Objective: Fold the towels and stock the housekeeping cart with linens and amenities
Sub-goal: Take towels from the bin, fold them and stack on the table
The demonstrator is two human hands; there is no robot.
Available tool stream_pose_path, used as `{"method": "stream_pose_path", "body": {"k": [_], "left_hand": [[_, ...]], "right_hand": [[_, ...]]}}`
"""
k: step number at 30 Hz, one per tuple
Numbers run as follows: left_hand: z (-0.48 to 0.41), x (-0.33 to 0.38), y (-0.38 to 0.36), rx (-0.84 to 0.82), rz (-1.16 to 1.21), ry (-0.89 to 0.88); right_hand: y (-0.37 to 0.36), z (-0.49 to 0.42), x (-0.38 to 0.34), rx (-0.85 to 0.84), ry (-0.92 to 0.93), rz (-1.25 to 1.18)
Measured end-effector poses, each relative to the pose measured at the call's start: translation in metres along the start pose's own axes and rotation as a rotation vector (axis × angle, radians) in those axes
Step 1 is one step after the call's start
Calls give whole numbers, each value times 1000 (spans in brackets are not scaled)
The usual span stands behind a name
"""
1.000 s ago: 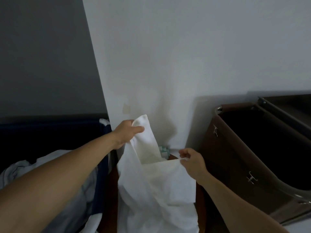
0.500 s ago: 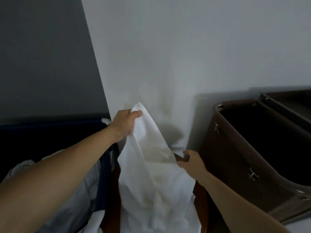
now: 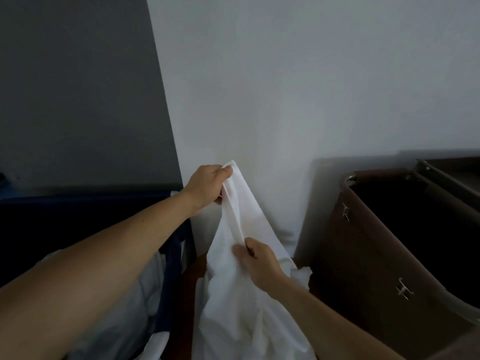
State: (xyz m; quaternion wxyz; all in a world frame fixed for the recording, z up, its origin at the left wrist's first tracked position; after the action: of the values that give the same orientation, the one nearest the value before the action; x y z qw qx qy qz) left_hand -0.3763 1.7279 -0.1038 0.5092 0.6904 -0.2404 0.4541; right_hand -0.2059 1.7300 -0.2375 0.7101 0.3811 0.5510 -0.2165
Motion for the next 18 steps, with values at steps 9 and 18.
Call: {"method": "stream_pose_path", "body": {"k": [9, 18], "left_hand": [[-12, 8, 23, 133, -47, -30], [-3, 8, 14, -166, 148, 13]], "right_hand": [[28, -7, -74, 206, 302, -248], [50, -13, -28, 60, 69, -94]]}}
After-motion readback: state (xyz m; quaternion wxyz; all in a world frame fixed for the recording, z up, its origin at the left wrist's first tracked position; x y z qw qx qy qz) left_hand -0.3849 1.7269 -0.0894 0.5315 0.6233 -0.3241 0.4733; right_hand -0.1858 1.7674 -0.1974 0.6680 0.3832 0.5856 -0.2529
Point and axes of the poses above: each hand's wrist, its own z-axis away from the middle knuckle, its own y-axis out of the back of the hand, x = y × z, the point moved 2 cm from there along -z, towards the middle knuckle, and after that the axes turned 7 degrees about -z, right-handed, at the moved point
